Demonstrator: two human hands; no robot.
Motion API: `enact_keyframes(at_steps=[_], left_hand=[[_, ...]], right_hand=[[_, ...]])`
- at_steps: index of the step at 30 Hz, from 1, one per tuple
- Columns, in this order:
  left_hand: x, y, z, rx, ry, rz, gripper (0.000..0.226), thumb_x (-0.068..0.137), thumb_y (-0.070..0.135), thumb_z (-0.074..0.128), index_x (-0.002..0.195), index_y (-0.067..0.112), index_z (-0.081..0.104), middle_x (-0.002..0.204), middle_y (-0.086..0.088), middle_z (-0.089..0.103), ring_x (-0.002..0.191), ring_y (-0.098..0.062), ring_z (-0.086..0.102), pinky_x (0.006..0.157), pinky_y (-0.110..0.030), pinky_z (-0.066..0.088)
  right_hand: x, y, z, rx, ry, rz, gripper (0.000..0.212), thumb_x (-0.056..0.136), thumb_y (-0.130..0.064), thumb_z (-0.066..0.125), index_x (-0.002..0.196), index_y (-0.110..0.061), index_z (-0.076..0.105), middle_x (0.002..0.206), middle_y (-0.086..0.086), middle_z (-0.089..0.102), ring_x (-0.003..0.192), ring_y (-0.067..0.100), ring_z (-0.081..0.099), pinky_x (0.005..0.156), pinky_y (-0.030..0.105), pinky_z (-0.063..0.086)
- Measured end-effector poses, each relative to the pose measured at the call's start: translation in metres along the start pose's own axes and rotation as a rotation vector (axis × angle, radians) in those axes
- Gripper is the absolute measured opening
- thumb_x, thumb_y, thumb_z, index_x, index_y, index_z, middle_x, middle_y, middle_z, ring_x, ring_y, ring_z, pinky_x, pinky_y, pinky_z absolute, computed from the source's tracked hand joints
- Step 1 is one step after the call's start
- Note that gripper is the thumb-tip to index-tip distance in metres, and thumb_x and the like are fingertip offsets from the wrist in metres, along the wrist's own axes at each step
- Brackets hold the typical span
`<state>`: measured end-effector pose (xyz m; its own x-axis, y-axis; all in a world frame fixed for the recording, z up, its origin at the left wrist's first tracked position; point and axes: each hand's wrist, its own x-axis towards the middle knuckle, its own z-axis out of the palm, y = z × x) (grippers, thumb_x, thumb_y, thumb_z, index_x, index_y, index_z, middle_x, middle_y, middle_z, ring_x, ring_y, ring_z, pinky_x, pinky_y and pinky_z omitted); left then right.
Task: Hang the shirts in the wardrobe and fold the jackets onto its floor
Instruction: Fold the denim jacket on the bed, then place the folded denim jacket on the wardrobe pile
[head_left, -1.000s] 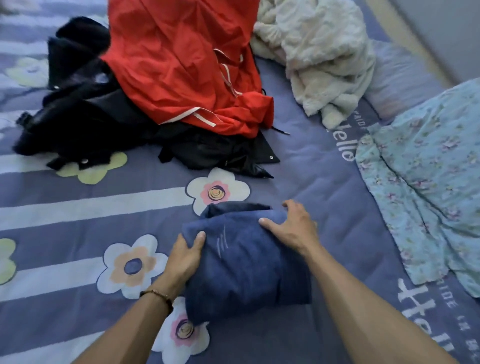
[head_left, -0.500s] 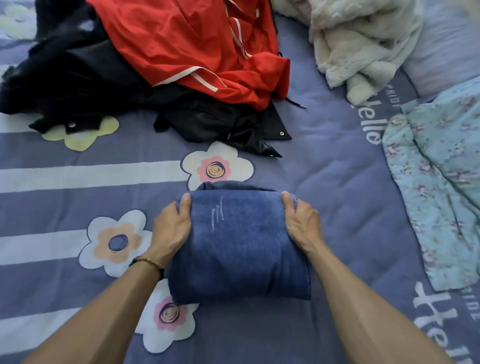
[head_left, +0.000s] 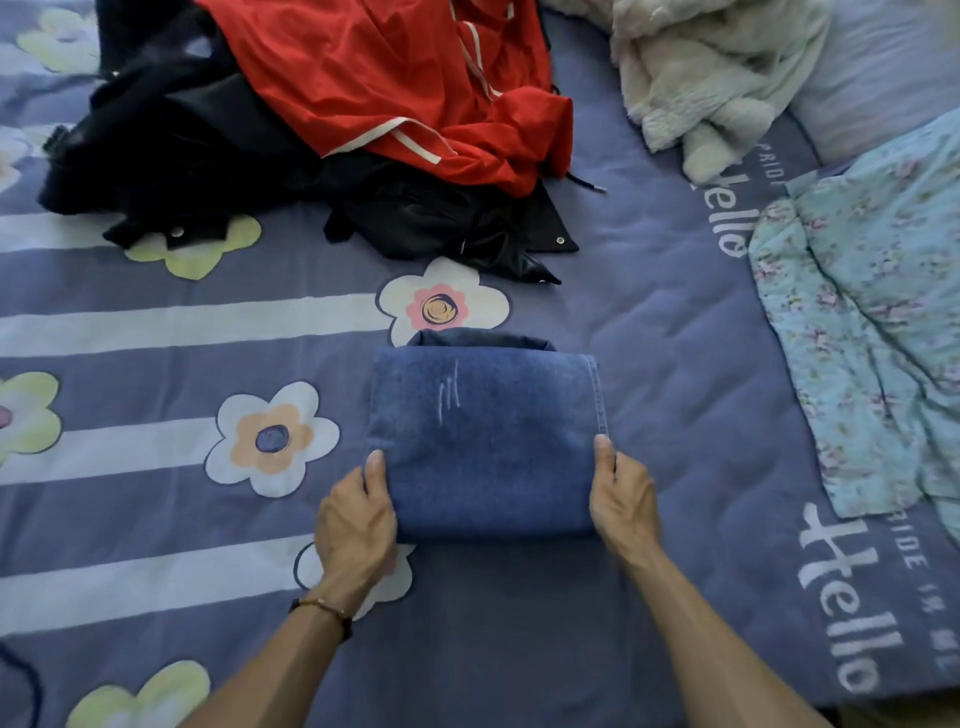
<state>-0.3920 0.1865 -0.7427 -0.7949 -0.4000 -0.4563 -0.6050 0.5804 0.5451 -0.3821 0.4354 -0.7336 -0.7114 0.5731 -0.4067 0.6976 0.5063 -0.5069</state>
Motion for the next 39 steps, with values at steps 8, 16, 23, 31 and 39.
enact_keyframes(at_steps=[8,16,23,31,39], left_hand=[[0.015,0.021,-0.013,0.189,0.244,0.634,0.033,0.096,0.018,0.048,0.126,0.008,0.057,0.126,-0.017,0.056,0.122,-0.038,0.049,0.099,-0.049,0.039],[0.090,0.046,0.031,0.744,-0.179,0.806,0.075,0.086,0.074,0.007,0.151,0.040,-0.007,0.160,0.002,-0.020,0.150,-0.025,-0.016,0.120,-0.054,-0.007],[0.076,0.050,0.005,0.339,-0.252,0.531,0.074,0.088,0.075,0.038,0.152,0.049,0.011,0.163,-0.013,-0.014,0.151,-0.033,0.001,0.123,-0.045,0.013],[0.069,0.043,-0.023,-0.138,-0.498,0.358,0.068,0.087,0.028,0.072,0.132,0.061,0.034,0.140,0.002,0.048,0.125,-0.014,0.050,0.100,-0.014,0.038],[0.062,0.070,-0.063,-0.335,-0.739,0.195,0.090,0.042,0.046,0.093,0.124,0.057,0.058,0.134,0.005,0.053,0.112,-0.020,0.062,0.099,-0.039,0.051]], right_hand=[[-0.004,-0.015,0.007,-0.249,0.382,-0.375,0.041,0.092,-0.034,0.047,0.124,-0.009,0.055,0.128,0.017,0.057,0.119,0.038,0.053,0.095,0.050,0.039],[0.049,-0.036,0.051,-0.681,-0.035,-0.820,0.063,0.094,-0.055,0.029,0.151,-0.029,0.032,0.162,0.006,0.022,0.150,0.025,0.019,0.118,0.050,0.008],[0.057,-0.025,0.013,-0.244,-0.191,-0.545,0.068,0.093,-0.059,0.047,0.146,-0.051,0.006,0.161,0.004,-0.025,0.151,0.020,-0.011,0.123,0.037,0.001],[0.037,-0.007,-0.010,0.130,-0.452,-0.283,0.075,0.092,-0.030,0.066,0.142,-0.060,0.019,0.143,-0.014,0.040,0.134,0.005,0.040,0.103,0.008,0.026],[0.003,-0.024,-0.065,0.501,-0.482,-0.060,0.062,0.082,-0.021,0.077,0.137,-0.038,0.054,0.132,-0.018,0.053,0.107,-0.012,0.054,0.087,0.010,0.045]])
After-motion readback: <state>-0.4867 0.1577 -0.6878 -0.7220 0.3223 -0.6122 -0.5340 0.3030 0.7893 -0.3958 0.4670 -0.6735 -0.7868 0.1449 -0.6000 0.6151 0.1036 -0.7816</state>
